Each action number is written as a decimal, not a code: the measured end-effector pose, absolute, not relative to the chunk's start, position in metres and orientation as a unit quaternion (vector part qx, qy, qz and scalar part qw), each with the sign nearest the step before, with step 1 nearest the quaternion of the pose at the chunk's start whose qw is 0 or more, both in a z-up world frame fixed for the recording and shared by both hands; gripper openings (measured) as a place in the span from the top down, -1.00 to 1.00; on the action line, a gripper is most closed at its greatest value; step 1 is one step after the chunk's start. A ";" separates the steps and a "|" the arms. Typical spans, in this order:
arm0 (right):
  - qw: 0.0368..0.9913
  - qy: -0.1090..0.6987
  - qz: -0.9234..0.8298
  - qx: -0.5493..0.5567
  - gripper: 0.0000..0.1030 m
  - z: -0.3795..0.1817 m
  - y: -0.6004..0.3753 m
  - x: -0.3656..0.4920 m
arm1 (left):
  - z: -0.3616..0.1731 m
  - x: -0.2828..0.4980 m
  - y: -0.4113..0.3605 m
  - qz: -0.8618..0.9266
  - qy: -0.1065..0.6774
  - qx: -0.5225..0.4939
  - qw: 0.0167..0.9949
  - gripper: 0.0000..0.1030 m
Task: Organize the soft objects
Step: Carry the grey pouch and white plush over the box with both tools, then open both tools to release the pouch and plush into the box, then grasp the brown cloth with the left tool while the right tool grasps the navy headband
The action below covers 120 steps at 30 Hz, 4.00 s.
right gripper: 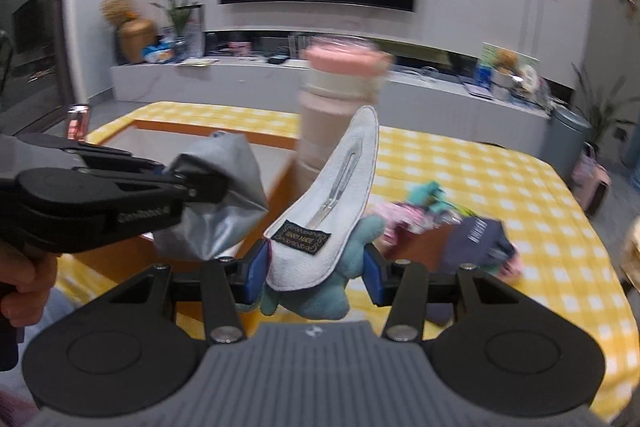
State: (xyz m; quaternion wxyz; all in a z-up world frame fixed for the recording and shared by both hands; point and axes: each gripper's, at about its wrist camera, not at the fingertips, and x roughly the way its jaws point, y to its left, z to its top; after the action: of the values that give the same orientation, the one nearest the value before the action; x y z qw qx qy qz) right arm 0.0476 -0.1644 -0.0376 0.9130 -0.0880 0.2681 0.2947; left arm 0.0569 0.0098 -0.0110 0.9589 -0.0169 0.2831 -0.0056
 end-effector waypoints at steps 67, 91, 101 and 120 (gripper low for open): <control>0.809 0.382 0.425 -0.137 -0.40 -0.039 -0.025 0.117 | -0.015 0.063 0.113 0.135 0.313 -0.017 0.940 -0.54; 0.914 0.330 0.234 0.026 -0.37 -0.054 -0.214 0.090 | -0.005 0.066 -0.012 -0.049 0.258 0.002 0.965 -0.43; 0.911 0.379 0.153 0.062 -0.29 -0.103 -0.275 0.129 | -0.028 0.117 -0.066 -0.110 0.308 0.053 0.943 -0.43; 0.895 0.404 0.169 0.089 0.14 -0.142 -0.278 0.238 | -0.079 0.182 -0.094 -0.123 0.390 0.106 0.906 -0.40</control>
State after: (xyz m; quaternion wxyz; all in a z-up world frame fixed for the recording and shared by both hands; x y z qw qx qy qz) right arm 0.2383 -0.2778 -0.1416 0.8947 0.0889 0.4038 0.1687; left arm 0.1822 -0.0939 -0.0791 0.9062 0.1063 0.3904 -0.1226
